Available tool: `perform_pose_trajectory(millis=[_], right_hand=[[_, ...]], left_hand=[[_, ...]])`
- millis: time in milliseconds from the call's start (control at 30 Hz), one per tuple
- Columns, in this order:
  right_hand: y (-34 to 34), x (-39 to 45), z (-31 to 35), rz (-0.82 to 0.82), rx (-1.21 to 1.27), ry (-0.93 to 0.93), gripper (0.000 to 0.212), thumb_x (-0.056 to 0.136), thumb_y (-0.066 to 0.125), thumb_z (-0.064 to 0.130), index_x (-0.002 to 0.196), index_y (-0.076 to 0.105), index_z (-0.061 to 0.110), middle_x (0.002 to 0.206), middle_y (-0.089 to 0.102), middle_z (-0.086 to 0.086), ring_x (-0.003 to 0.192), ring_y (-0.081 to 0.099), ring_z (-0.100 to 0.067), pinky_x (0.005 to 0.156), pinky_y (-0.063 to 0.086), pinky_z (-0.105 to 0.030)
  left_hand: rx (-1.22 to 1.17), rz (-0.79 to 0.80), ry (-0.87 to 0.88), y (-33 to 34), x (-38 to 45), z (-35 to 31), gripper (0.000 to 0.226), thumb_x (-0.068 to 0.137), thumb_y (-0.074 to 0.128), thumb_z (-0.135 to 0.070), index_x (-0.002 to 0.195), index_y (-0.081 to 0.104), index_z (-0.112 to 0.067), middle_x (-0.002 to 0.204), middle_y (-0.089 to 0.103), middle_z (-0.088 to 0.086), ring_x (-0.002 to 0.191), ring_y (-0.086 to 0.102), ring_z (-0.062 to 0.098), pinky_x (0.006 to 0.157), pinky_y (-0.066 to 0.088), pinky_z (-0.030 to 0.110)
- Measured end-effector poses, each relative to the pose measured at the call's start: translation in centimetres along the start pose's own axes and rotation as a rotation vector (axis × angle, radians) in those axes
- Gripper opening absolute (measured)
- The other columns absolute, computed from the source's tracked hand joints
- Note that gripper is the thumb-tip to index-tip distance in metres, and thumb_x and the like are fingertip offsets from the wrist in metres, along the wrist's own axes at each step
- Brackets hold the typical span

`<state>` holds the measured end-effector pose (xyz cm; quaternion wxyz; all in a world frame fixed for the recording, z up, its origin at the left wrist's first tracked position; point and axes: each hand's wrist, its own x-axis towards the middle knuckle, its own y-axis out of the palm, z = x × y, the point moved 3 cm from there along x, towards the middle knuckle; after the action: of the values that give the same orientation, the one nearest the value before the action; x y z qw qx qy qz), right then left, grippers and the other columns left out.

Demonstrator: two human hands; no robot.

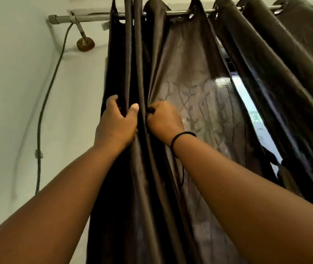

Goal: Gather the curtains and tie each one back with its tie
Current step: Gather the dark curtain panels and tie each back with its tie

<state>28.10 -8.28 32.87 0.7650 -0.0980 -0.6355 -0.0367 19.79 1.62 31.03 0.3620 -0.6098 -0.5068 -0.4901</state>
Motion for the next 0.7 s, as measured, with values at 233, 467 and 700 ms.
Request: perform_pose_trajectory(millis=[233, 467, 700], right_hand=[[-0.3, 0.4, 1.3, 0.05, 0.056, 0.039, 0.018, 0.082, 0.056, 0.02, 0.091, 0.071, 0.021, 0.084, 0.07, -0.004, 0.083, 0.066, -0.028, 0.078, 0.056, -0.044], [0.9, 1.2, 5.2, 0.104, -0.02, 0.016, 0.026, 0.081, 0.055, 0.021, 0.056, 0.051, 0.017, 0.065, 0.054, 0.001, 0.079, 0.06, -0.028, 0.087, 0.047, -0.05], [2.7, 2.1, 9.4, 0.229, -0.023, -0.196, 0.042, 0.086, 0.053, 0.012, 0.047, 0.037, 0.015, 0.055, 0.038, 0.002, 0.056, 0.041, -0.017, 0.055, 0.029, -0.024]], left_hand=[[0.231, 0.059, 0.133, -0.6, 1.4, 0.3, 0.047, 0.096, 0.041, -0.045, 0.134, 0.047, -0.018, 0.132, 0.052, 0.01, 0.118, 0.051, 0.031, 0.089, 0.041, 0.038], [0.408, -0.075, 0.065, -3.4, 2.1, 0.9, 0.036, 0.095, 0.042, -0.045, 0.125, 0.058, -0.033, 0.142, 0.043, 0.003, 0.132, 0.035, 0.031, 0.101, 0.034, 0.05], [-0.093, -0.044, -0.103, -5.4, 3.3, 3.7, 0.042, 0.09, 0.04, -0.046, 0.116, 0.067, -0.027, 0.112, 0.065, 0.008, 0.098, 0.062, 0.029, 0.091, 0.05, 0.044]])
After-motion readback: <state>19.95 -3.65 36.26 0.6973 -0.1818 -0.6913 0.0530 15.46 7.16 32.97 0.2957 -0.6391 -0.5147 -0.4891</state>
